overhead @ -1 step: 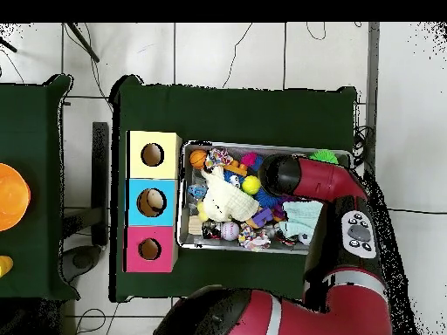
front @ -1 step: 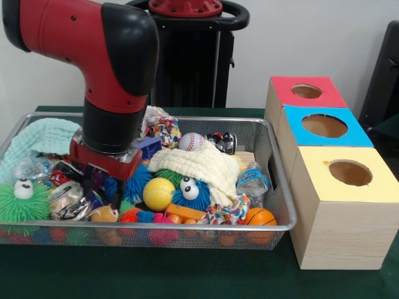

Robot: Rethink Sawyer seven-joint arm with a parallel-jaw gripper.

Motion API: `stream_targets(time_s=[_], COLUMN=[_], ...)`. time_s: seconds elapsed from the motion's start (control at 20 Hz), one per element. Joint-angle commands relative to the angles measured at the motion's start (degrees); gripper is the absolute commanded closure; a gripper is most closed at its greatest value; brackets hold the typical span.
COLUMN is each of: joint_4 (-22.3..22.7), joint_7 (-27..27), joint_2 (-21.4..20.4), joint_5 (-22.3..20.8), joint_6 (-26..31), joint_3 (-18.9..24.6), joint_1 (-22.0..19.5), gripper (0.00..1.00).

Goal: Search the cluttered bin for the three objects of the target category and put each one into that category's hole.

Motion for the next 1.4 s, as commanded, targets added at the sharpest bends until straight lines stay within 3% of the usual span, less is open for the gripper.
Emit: stream_targets(time_s=[0.05, 0.3, 1.4], joint_4=[-1.41, 1.30, 4.29], joint_7=[-7.39, -4.03, 3.91], joint_2=[0.95, 1.86, 1.45], joint_5=[-4.25, -4.92, -2.83], joint_6=[3.61, -1.08, -9.58], joint_3=[5.99, 6.31, 7.18], joint_1=[-1.89, -1.97, -1.41], gripper=[0.00, 0.00, 0.00])
